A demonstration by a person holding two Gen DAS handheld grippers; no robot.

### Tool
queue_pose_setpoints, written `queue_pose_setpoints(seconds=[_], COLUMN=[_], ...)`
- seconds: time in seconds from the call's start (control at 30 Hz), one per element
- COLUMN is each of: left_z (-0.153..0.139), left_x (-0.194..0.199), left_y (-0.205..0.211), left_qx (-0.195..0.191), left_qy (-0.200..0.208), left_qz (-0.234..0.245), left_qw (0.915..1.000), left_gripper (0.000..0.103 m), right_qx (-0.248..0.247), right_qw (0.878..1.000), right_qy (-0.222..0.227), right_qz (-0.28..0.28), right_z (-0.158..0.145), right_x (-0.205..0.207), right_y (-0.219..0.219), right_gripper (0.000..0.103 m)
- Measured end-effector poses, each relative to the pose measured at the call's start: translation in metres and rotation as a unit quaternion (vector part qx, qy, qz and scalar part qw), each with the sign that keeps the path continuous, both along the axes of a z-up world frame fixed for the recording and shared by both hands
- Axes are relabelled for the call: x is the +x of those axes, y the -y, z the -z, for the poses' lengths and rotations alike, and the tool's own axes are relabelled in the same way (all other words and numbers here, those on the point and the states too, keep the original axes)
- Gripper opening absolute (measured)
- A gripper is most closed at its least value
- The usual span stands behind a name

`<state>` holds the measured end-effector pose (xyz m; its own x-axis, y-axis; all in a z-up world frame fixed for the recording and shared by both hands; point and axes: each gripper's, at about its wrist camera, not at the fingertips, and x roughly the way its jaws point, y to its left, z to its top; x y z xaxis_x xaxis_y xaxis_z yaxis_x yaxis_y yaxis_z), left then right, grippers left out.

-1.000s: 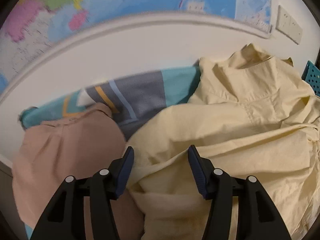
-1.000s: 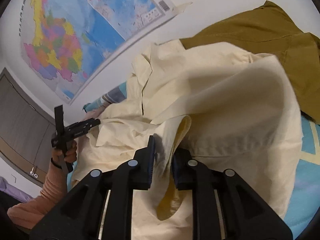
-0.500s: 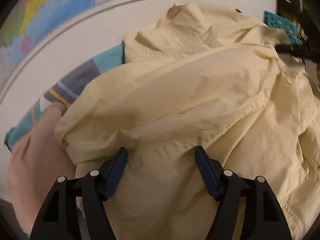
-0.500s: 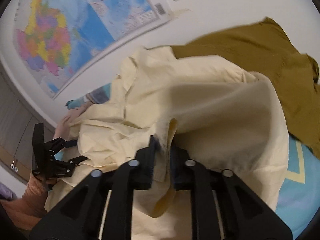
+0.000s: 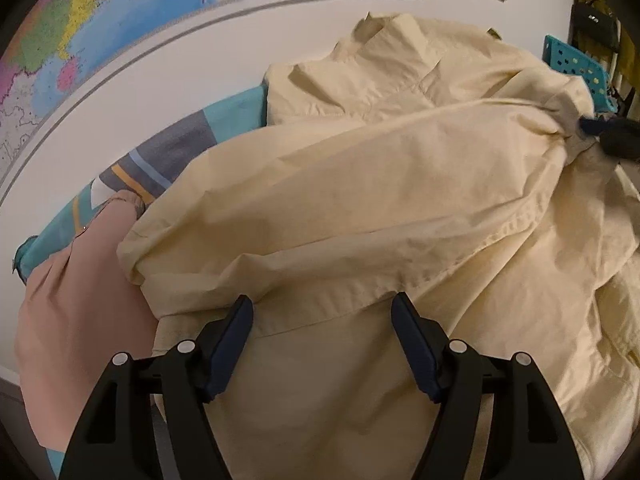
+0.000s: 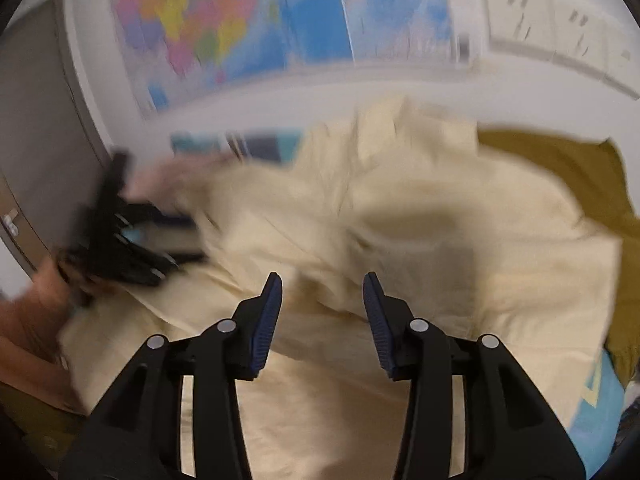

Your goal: Fold large clothes

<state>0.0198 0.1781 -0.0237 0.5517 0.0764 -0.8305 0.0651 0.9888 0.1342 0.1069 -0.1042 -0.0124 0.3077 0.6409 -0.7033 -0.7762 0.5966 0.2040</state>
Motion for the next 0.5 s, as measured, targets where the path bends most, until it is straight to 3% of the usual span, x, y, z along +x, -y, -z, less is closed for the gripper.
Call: queue_pose_setpoints(seconds=[0.07, 0.1, 0.17, 0.2, 0.3, 0.43, 0.5], left_z=[0.0, 0.0, -0.003, -0.005, -0.021, -0.03, -0.022], left_x=[0.0, -0.002, -0.007, -0.009, -0.029, -0.053, -0.056], left_y=[0.001, 0.003, 0.007, 0.007, 0.005, 0.008, 0.012], left_qx=[0.011, 0.023, 0.04, 0.043, 0.019, -0.004, -0.004], left_qy=[0.005, 0.009, 0.023, 0.028, 0.055, 0.066, 0.055], left_qz=[-0.006, -0.012, -0.02, -0.023, -0.011, 0.014, 0.02], left_qw=[0.9999, 0.9996, 0.9987, 0.9984, 0.9982, 0.9977, 0.9983], left_gripper=[0.073, 0.074, 0.074, 0.074, 0.074, 0.075, 0.075], right_qx=[-0.029, -0.042, -0.03, -0.024, -0.009, 0.022, 0.003], right_qw=[1.0, 0.999, 0.999, 0.999, 1.0, 0.999, 0.999], right_qy=[-0.003, -0.004, -0.02, -0.019, 0.001, 0.001, -0.006], right_qz=[0.001, 0.005, 0.02, 0.021, 0.027, -0.024, -0.039], right_z=[0.021, 0.03, 0.031, 0.028, 0.008, -0.01, -0.002], right_x=[0.013, 0.02, 0.024, 0.022, 0.004, -0.025, -0.031], right_y=[-0.008, -0.01, -0.007, -0.004, 0.006, 0.012, 0.006], right_gripper=[0.032, 0.023, 0.022, 0.026, 0.055, 0.055, 0.055])
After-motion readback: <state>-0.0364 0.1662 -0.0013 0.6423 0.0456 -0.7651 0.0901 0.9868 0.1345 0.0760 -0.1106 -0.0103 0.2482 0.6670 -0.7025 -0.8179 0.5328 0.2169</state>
